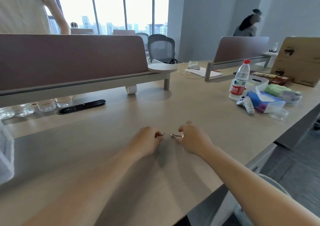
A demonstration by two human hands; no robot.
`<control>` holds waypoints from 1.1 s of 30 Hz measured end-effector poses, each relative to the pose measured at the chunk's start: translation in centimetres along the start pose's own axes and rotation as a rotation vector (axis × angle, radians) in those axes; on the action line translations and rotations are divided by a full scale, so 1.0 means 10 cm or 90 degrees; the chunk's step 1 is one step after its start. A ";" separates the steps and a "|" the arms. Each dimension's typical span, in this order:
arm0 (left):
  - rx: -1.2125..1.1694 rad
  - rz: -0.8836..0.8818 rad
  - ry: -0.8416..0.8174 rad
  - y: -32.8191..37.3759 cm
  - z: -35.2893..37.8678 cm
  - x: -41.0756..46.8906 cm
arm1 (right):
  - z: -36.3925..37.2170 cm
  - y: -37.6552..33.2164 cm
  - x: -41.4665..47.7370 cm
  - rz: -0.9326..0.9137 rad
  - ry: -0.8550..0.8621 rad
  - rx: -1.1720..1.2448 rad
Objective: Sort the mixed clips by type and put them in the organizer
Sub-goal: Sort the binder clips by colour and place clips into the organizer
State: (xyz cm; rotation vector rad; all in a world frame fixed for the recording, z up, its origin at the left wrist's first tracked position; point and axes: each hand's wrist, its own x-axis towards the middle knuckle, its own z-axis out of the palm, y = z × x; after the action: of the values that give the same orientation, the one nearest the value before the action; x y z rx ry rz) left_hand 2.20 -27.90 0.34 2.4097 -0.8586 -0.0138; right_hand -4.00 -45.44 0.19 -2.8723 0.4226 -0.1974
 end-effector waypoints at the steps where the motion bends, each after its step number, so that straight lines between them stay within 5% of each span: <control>1: -0.004 -0.004 -0.003 0.02 0.02 0.02 | 0.00 0.03 0.00 0.005 -0.005 -0.015; 15: -0.043 -0.069 0.033 -0.05 -0.07 -0.07 | 0.06 -0.09 0.00 -0.024 -0.044 0.033; 33: -0.106 -0.191 0.241 -0.78 -1.46 -1.34 | -0.31 -2.02 -0.36 -0.221 -0.024 0.286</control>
State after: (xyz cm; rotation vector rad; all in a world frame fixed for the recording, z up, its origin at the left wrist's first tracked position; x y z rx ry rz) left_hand -1.11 -7.68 6.14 2.2588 -0.3096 0.2395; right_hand -2.50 -26.19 7.77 -2.4748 -0.1233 -0.2579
